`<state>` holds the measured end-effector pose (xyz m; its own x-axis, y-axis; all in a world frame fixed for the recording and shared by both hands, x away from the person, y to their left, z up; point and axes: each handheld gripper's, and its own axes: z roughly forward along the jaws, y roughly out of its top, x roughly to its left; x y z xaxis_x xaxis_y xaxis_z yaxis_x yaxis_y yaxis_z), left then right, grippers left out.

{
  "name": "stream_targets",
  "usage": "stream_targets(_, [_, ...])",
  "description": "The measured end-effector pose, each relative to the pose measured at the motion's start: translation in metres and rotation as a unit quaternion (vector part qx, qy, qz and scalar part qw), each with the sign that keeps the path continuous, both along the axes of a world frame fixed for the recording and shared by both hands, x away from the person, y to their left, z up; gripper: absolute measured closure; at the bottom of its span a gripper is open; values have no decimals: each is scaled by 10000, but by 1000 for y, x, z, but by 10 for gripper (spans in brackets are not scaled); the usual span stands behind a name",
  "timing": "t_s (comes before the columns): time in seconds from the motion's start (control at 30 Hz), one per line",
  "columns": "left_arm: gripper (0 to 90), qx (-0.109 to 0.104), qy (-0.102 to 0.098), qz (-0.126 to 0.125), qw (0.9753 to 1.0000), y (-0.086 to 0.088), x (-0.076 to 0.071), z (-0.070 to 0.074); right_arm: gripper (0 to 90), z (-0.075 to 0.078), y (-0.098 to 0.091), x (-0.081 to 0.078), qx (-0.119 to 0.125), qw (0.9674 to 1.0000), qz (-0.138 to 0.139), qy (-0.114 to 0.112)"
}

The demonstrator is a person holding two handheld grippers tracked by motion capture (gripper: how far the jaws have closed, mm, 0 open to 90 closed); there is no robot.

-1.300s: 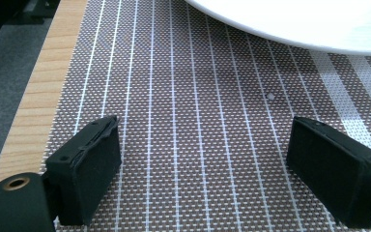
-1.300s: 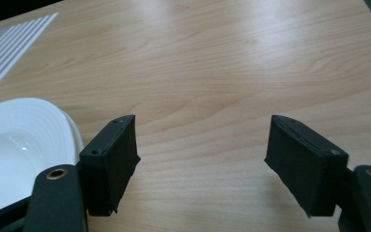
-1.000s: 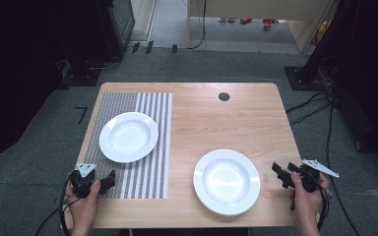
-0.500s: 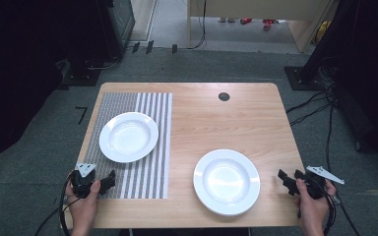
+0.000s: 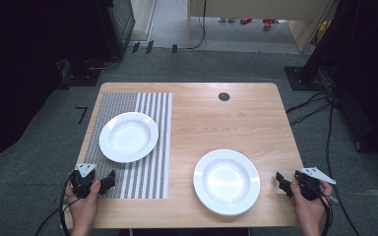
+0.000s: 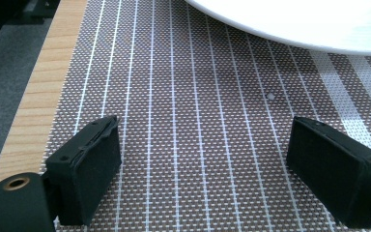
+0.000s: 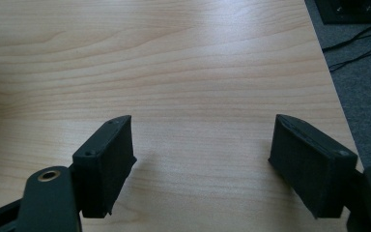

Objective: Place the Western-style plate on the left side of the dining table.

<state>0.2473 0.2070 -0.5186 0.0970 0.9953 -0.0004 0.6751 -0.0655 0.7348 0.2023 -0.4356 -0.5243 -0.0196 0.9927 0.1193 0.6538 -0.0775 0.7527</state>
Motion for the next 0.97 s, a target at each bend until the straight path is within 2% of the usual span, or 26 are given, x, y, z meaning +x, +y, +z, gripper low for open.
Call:
stream_targets(0.3, [119, 1, 0, 0, 10000, 0, 0, 0, 215, -1, 9, 2, -434, 9990, 48, 106])
stream_targets(0.97, [119, -1, 0, 0, 10000, 0, 0, 0, 209, -1, 10, 2, -449, 9988, 157, 112])
